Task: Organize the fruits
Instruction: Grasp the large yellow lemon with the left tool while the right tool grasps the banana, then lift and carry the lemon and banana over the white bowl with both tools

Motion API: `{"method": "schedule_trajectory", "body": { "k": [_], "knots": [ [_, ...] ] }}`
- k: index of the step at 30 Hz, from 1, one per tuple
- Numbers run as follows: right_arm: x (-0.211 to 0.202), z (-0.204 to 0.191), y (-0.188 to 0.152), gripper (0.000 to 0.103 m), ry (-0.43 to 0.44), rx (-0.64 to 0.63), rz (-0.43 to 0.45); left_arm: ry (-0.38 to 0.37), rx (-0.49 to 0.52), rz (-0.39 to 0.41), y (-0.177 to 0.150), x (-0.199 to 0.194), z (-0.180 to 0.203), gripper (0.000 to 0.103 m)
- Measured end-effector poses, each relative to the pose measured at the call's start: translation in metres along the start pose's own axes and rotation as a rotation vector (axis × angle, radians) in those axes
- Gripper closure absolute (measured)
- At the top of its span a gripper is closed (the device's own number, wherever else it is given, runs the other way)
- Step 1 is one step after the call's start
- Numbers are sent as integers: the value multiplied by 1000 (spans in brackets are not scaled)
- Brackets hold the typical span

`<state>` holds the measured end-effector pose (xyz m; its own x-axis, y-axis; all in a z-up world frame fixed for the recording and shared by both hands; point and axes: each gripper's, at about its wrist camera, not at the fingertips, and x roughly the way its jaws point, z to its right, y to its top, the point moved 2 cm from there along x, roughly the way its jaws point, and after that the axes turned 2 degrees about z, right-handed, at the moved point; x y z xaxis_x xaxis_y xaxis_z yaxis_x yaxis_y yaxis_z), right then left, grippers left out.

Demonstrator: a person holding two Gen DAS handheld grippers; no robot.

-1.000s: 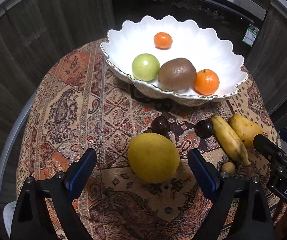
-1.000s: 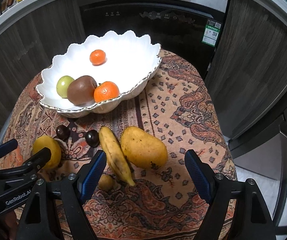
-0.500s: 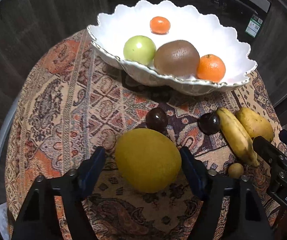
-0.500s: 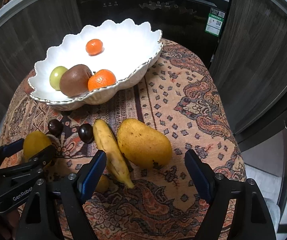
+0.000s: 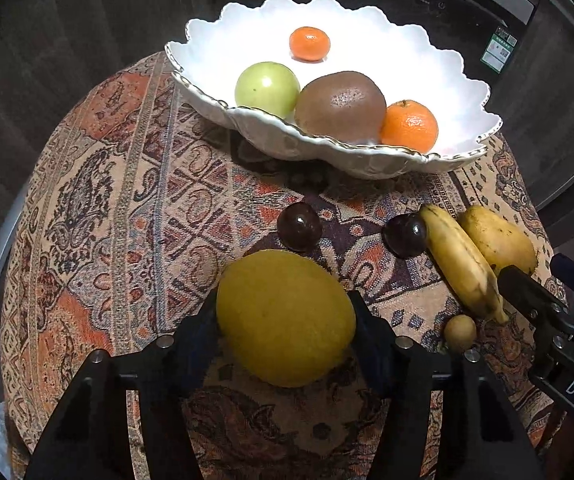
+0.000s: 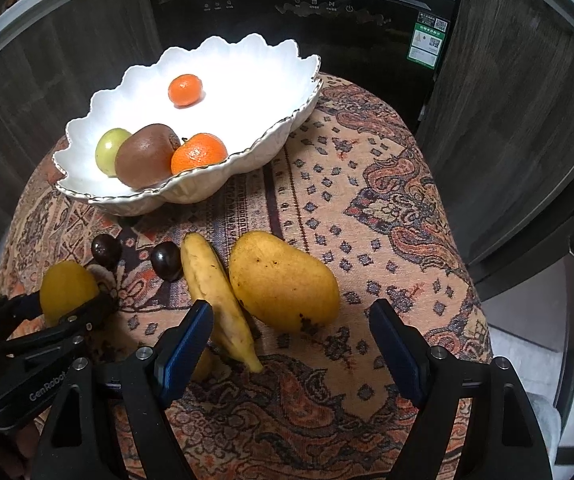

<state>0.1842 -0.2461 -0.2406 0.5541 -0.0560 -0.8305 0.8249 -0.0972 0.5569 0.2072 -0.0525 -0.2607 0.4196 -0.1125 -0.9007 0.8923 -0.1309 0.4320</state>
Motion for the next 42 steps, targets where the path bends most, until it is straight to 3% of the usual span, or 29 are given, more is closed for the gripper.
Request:
{"method": "schedule_trajectory", "body": {
  "k": [8,11,15,20,22,42],
  "knots": [
    [-9,-5,0,23,31,-24,12,7,-2,40,-4,-25,-2,44],
    [-9,-11,-2,32,66,-42,5,11,-2,53,-6,-33,-1,44],
    [-2,-15,-7,54,130,-41,-43,8,-6,58,-7,-38,-2,44],
    [0,-19,-8,59,152,-60,-59,6,-10,60,-7,-37,-5,44],
    [3,-22,-7,70,185,-61,-84,2,-12,59,-6,-36,-5,44],
    [41,-52,22,72,204,-179,-136,9,-40,48,-2,-30,-17,44]
  ]
}}
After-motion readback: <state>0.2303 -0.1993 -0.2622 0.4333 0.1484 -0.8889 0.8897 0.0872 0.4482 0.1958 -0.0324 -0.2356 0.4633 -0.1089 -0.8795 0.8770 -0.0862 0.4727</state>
